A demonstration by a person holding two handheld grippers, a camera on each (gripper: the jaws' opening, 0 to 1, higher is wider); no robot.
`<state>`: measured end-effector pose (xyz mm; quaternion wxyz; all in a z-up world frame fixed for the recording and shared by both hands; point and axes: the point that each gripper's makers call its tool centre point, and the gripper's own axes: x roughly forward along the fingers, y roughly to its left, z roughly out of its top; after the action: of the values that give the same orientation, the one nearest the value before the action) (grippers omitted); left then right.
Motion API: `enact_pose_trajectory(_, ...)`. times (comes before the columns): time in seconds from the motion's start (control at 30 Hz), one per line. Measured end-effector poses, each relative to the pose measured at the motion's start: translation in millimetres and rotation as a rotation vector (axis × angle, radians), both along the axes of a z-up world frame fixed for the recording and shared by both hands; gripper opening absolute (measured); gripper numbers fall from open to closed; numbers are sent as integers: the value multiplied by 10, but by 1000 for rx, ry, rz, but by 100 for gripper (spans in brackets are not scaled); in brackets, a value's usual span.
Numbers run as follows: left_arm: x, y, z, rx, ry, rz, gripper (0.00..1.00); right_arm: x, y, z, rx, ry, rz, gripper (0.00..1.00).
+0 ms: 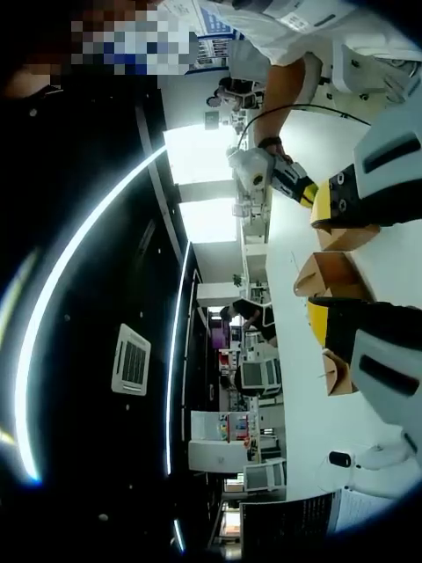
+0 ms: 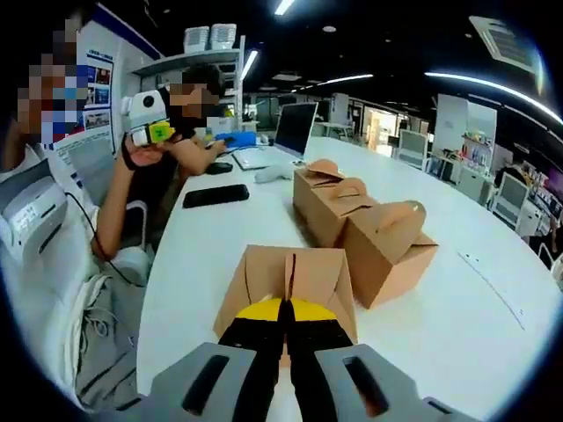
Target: Pick up one paper box from the group, open the paper box, and remove the item inside
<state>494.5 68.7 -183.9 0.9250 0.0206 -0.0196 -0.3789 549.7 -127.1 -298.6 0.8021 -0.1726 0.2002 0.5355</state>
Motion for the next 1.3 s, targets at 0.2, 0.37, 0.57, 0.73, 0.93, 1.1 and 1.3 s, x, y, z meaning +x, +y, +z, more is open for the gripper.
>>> enact_pose_trajectory(0.2, -10, -12, -9, 1, 0, -3, 33, -78, 83, -3, -22, -27, 61, 3)
enact_pose_trajectory(0.37, -8, -2, -12, 0, 1, 0, 33, -121, 134, -10, -30, -39, 112, 3)
enact_pose_trajectory(0.57, -10, -6, -17, 2, 1, -2, 33, -139, 159, -16, -27, -46, 152, 3)
enact_pose_trajectory(0.73, -10, -18, -24, 2, 3, -3, 33, -110, 155, -20, -34, -67, 193, 3)
enact_pose_trajectory(0.93, -8, -26, -32, 4, 5, -3, 33, -94, 166, -12, -30, -87, 256, 3)
enact_pose_trajectory(1.1, -6, -26, -34, 4, 5, -4, 33, -104, 191, -8, -19, -86, 295, 3)
enact_pose_trajectory(1.3, 5, -23, -41, 6, 7, -3, 33, -133, 236, -21, -5, -80, 316, 3)
